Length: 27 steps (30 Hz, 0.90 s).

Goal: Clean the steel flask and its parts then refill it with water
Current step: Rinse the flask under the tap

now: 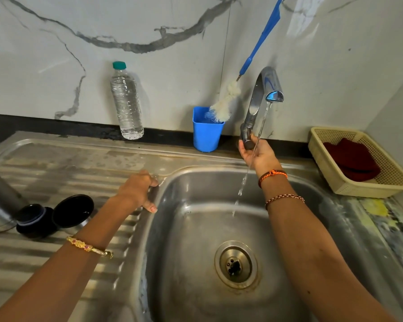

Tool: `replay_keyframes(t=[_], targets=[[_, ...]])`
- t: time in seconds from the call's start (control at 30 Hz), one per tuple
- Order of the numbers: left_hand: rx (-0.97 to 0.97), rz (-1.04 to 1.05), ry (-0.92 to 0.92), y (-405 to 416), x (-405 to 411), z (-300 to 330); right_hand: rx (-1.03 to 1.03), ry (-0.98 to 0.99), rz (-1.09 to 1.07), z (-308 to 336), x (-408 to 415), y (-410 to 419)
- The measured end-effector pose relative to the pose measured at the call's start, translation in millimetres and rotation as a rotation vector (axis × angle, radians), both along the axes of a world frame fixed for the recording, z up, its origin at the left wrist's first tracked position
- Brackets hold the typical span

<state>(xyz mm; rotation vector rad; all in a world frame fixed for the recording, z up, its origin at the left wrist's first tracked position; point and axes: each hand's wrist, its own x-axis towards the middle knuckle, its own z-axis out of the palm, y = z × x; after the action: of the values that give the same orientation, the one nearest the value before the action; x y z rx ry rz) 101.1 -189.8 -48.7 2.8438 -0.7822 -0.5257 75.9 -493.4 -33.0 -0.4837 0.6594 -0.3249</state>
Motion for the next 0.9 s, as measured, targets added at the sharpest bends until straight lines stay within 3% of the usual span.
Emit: replay_keyframes(t=[0.37,0.9], targets=[[0.105,-0.089,-0.040,-0.7,3.5,-5.6,-0.036,0.030,0.016,3.5,-1.1,-1.0],[0.099,-0.114,-0.071,-0.4,10.2,-11.8,-0.065,0.057,0.013,10.5,-0.2,3.9]])
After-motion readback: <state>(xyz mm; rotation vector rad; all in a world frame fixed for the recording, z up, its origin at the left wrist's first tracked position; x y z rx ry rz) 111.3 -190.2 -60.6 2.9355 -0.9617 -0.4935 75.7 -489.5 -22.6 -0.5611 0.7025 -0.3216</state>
